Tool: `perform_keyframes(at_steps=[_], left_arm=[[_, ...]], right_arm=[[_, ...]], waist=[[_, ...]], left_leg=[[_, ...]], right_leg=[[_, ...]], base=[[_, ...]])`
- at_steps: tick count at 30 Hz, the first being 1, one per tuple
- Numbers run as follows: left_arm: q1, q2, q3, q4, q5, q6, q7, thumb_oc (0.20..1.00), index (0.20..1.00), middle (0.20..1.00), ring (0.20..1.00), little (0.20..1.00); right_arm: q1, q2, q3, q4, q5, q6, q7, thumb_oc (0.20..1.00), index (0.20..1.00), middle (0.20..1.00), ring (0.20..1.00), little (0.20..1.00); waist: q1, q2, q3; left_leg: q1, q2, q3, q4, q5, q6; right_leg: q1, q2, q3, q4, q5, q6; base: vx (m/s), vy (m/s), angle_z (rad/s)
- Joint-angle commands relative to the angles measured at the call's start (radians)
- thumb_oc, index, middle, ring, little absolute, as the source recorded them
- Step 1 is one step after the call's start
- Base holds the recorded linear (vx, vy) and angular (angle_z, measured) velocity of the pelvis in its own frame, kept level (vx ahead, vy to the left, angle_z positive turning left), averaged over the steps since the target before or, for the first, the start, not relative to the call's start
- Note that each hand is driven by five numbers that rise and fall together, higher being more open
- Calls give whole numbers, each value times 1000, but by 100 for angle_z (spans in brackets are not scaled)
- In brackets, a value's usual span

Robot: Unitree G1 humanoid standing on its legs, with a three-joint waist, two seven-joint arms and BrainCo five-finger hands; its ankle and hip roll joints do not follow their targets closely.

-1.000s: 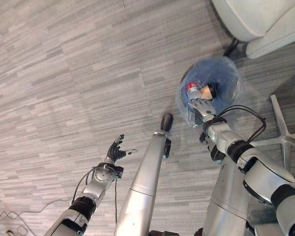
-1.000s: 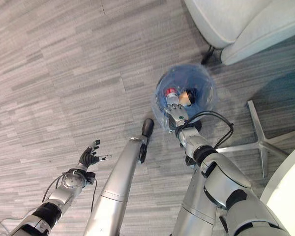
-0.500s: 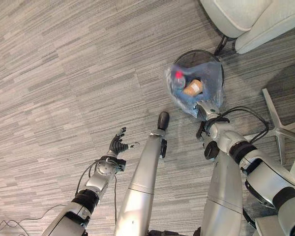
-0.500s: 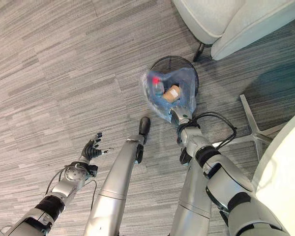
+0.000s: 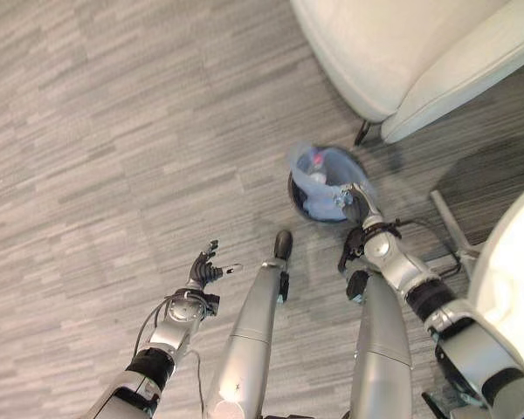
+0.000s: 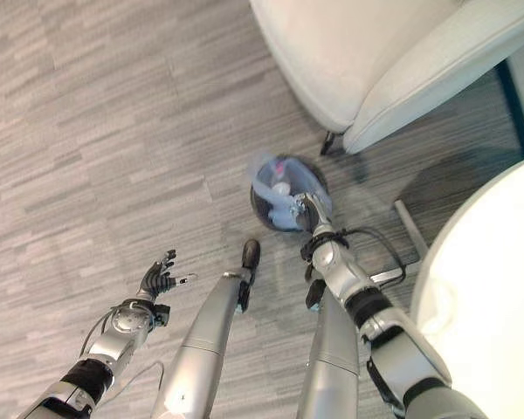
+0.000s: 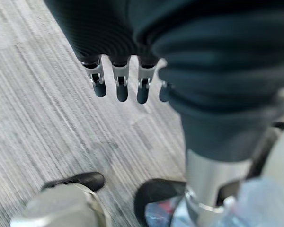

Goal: Gather garbage on tea table into small bin, then transfer packed bag to large trash can.

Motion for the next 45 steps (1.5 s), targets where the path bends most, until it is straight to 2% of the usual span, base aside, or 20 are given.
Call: perform_keyframes(at_steps=[1, 5, 6, 7, 12, 17, 22, 26, 28, 32, 33, 34, 35, 37, 40, 41, 42, 43, 44, 45], left_arm=[[27, 7, 56, 7, 12, -1, -6, 1000, 1000, 1000, 1000, 1000], [74, 5, 74, -9, 19, 2, -16, 1000, 1000, 1000, 1000, 1000], [100, 6, 85, -20, 24, 2, -23, 1000, 1000, 1000, 1000, 1000], [101, 6, 85, -20, 24, 2, -23, 1000, 1000, 1000, 1000, 1000], [197, 10, 131, -52, 49, 4, -39, 1000, 1000, 1000, 1000, 1000], [279, 10, 170, -72, 76, 12, -56, 1000, 1000, 1000, 1000, 1000], [368, -1, 199, -121, 97, 10, -73, 1000, 1000, 1000, 1000, 1000], [367, 11, 200, -138, 101, 9, -75, 1000, 1000, 1000, 1000, 1000], [338, 24, 198, -138, 108, 6, -76, 1000, 1000, 1000, 1000, 1000], [294, 42, 185, -136, 111, 4, -63, 1000, 1000, 1000, 1000, 1000], [286, 42, 176, -153, 109, 2, -60, 1000, 1000, 1000, 1000, 1000], [286, 42, 176, -154, 109, 2, -60, 1000, 1000, 1000, 1000, 1000], [270, 33, 168, -150, 98, 4, -57, 1000, 1000, 1000, 1000, 1000], [260, 32, 157, -168, 93, 6, -67, 1000, 1000, 1000, 1000, 1000], [231, 39, 138, -232, 106, -4, -81, 1000, 1000, 1000, 1000, 1000], [227, 48, 133, -269, 113, -10, -87, 1000, 1000, 1000, 1000, 1000], [226, 51, 132, -289, 110, -12, -92, 1000, 1000, 1000, 1000, 1000], [221, 56, 126, -322, 111, -17, -97, 1000, 1000, 1000, 1000, 1000], [222, 63, 111, -353, 123, -17, -107, 1000, 1000, 1000, 1000, 1000], [224, 63, 111, -354, 123, -17, -107, 1000, 1000, 1000, 1000, 1000]], right_arm=[[17, 4, -38, -167, 143, -107, 43, 200, 200, 200, 200, 200], [98, 3, -61, -286, 172, -132, 83, 200, 200, 200, 200, 200], [129, -6, -76, -348, 182, -144, 103, 200, 200, 200, 200, 200], [130, -6, -76, -349, 182, -143, 103, 200, 200, 200, 200, 200], [231, -33, -120, -491, 184, -166, 156, 200, 200, 200, 200, 200], [283, -62, -135, -562, 138, -161, 198, 200, 200, 200, 200, 200], [258, -70, -103, -616, 80, -161, 240, 200, 200, 200, 200, 200], [240, -70, -96, -630, 70, -167, 246, 200, 200, 200, 200, 200], [228, -78, -104, -631, 50, -173, 234, 200, 200, 200, 200, 200], [223, -84, -121, -617, 31, -170, 208, 200, 200, 200, 200, 200], [223, -94, -126, -610, 26, -160, 200, 200, 200, 200, 200, 200], [223, -93, -126, -610, 25, -160, 200, 200, 200, 200, 200, 200], [218, -105, -129, -598, 39, -161, 188, 200, 200, 200, 200, 200], [224, -121, -134, -592, 51, -161, 187, 200, 200, 200, 200, 200], [213, -144, -123, -592, 77, -153, 189, 200, 200, 200, 200, 200], [220, -145, -122, -601, 96, -160, 197, 200, 200, 200, 200, 200], [224, -143, -122, -606, 104, -160, 203, 200, 200, 200, 200, 200], [233, -146, -128, -618, 110, -163, 210, 200, 200, 200, 200, 200], [256, -146, -146, -623, 114, -159, 213, 200, 200, 200, 200, 200], [258, -146, -147, -625, 114, -159, 213, 200, 200, 200, 200, 200]], waist=[[10, 14, 29], [-2, -3, 20], [-8, -11, 6], [-8, -10, 7], [-26, -38, -63], [-34, -51, -137], [-2, -51, -175], [1, -45, -173], [-7, -38, -159], [4, -40, -175], [19, -57, -187], [16, -58, -187], [26, -49, -184], [17, -35, -176], [-13, -56, -149], [-24, -81, -147], [-31, -89, -150], [-43, -103, -152], [-64, -96, -171], [-64, -96, -170]], left_leg=[[162, 11, 13, -216, 51, -4], [322, 22, 10, -305, 63, -13], [379, 27, 11, -349, 97, -13], [382, 27, 10, -351, 99, -13], [593, 47, 25, -474, 107, -25], [733, 53, 55, -553, 100, -18], [866, 50, 88, -611, 83, 1], [878, 52, 85, -612, 89, 6], [838, 59, 59, -582, 105, 9], [764, 62, 20, -563, 143, -1], [712, 55, 1, -551, 173, -20], [711, 53, -2, -549, 172, -20], [636, 73, -22, -554, 259, -85], [614, 84, -22, -595, 294, -107], [593, 87, 26, -497, 221, -79], [610, 77, 33, -408, 142, -66], [618, 80, 33, -374, 114, -63], [647, 99, 49, -310, 50, -60], [707, 136, 67, -361, 54, -67], [710, 135, 67, -365, 56, -67]], right_leg=[[188, 35, -25, -9, -146, 38], [355, 51, -43, -115, -126, 46], [419, 57, -59, -174, -86, 43], [423, 57, -60, -177, -85, 43], [640, 87, -70, -327, -53, 65], [770, 112, -54, -424, -29, 86], [842, 116, -6, -437, -2, 120], [838, 130, 31, -400, -12, 124], [821, 172, 132, -295, -52, 118], [862, 185, 198, -227, -75, 105], [929, 199, 220, -325, -139, 78], [933, 198, 218, -330, -137, 78], [949, 250, 205, -435, -168, 41], [953, 282, 183, -483, -158, 30], [922, 244, 114, -517, -102, 30], [909, 214, 96, -528, -77, 33], [904, 204, 84, -537, -68, 32], [903, 180, 59, -546, -63, 31], [900, 175, 33, -546, -60, 32], [902, 175, 32, -546, -60, 31]], base=[[64, -19, 2], [59, -17, -10], [10, 11, -7], [42, 14, 1], [134, 13, -7], [136, 63, -21], [98, 97, -57], [-68, 6, -29], [-241, -55, 22], [-241, -183, 67], [-93, -126, 72], [-338, -335, 79], [-343, -281, 51], [-396, -263, 121], [-374, -74, 96], [-279, -22, 91], [-199, 14, 107], [-92, 109, 87], [-54, 104, 93], [33, 183, 83]])
